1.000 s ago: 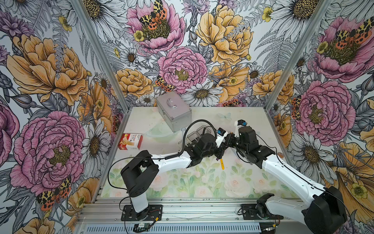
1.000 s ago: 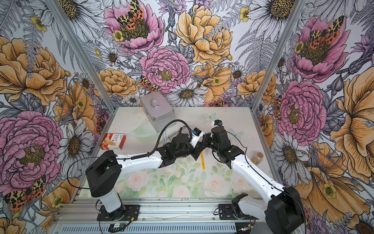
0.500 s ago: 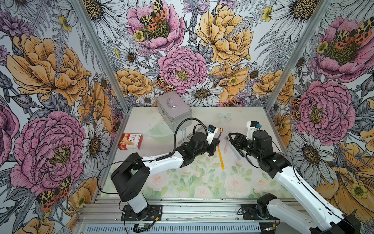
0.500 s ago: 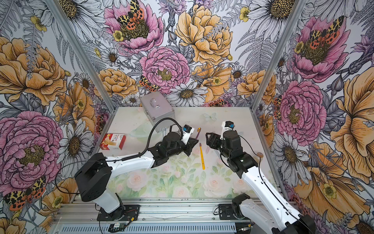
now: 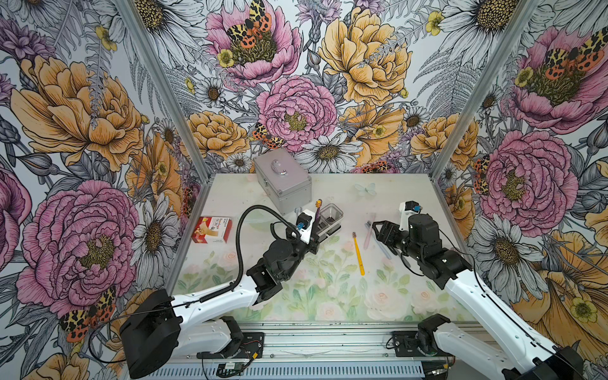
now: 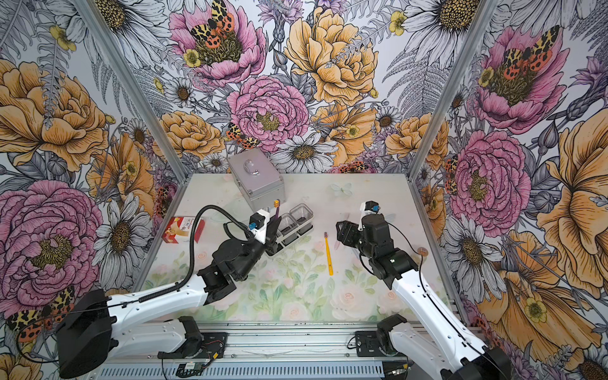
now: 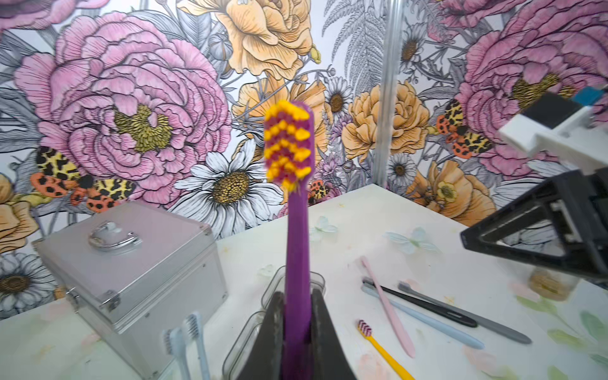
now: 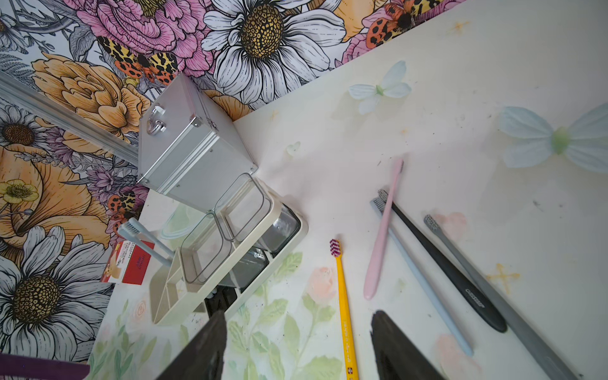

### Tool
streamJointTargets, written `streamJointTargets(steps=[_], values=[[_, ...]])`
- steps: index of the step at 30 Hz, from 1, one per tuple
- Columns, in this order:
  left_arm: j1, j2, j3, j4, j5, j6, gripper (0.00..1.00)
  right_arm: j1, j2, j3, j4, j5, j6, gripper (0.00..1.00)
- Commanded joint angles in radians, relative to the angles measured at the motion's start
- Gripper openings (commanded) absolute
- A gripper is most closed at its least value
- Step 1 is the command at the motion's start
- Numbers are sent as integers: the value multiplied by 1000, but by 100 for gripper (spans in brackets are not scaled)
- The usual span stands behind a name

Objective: Place the toothbrush into the toothbrush holder
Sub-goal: Place the toothbrush in the toothbrush holder.

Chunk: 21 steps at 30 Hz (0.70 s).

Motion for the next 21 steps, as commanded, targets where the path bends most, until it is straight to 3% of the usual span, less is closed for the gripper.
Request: streamJointTargets(steps=[1,8,16,21], values=[[24,26,-37,216,-126,88,0,-6,0,1,1,-14,-24,70],[80,111,-46,344,-126,104,0,-7,-10,-2,1,-45,-29,70],[187,132,-106,364,-64,-56,0,-8,-29,-21,-12,-41,-35,71],[199,167,-127,403,-42,-77,0,-8,-20,-23,-14,-42,-37,70]])
